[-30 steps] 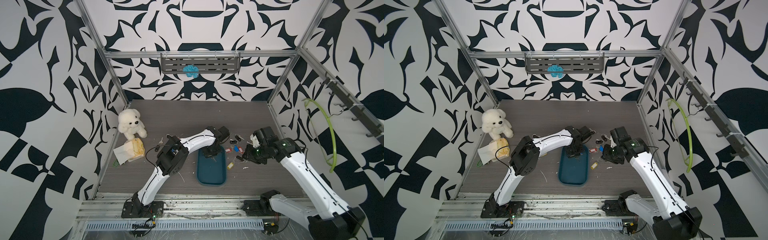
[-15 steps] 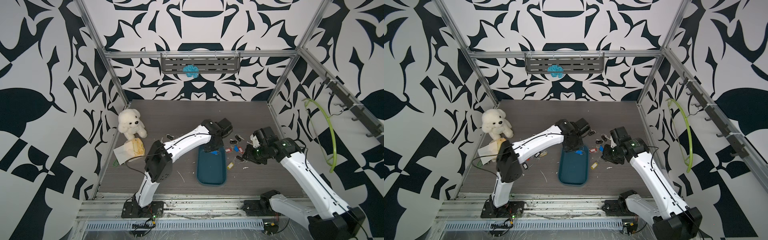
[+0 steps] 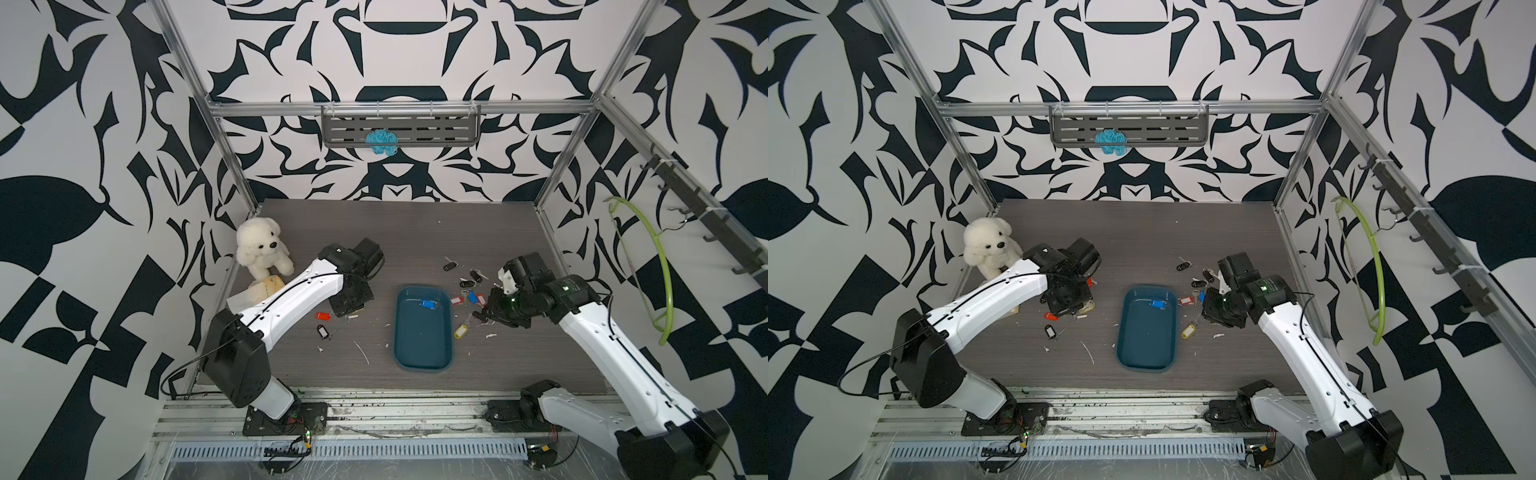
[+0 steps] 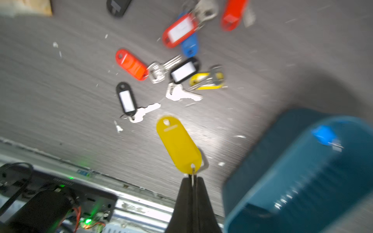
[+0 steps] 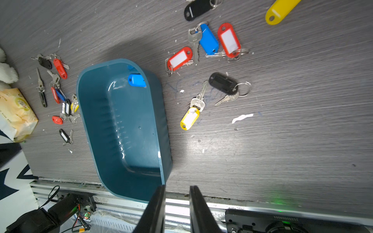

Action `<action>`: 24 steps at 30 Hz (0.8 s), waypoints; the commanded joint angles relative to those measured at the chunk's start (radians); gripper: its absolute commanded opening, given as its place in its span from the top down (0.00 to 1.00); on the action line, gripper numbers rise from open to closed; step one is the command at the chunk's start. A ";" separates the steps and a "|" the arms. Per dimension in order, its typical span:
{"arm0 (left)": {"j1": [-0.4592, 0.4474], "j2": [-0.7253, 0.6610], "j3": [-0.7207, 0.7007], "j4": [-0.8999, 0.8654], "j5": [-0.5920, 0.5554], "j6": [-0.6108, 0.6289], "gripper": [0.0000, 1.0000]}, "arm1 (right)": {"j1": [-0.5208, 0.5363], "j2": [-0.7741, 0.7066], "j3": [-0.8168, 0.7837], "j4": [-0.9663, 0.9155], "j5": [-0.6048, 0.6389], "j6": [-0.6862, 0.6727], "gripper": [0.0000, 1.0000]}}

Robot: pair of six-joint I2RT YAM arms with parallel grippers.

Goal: Take the keys out of the storage box
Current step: Place the key at the center of the board.

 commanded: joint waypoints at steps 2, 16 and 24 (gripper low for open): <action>0.018 0.054 -0.046 0.109 0.081 0.062 1.00 | 0.026 0.021 0.020 0.030 -0.003 0.037 0.74; 0.021 0.165 -0.092 0.188 0.102 0.079 0.27 | 0.188 0.122 0.079 0.077 0.045 0.137 0.50; 0.022 0.021 -0.094 0.206 0.020 0.114 0.16 | 0.309 0.240 0.098 0.171 0.131 0.311 0.54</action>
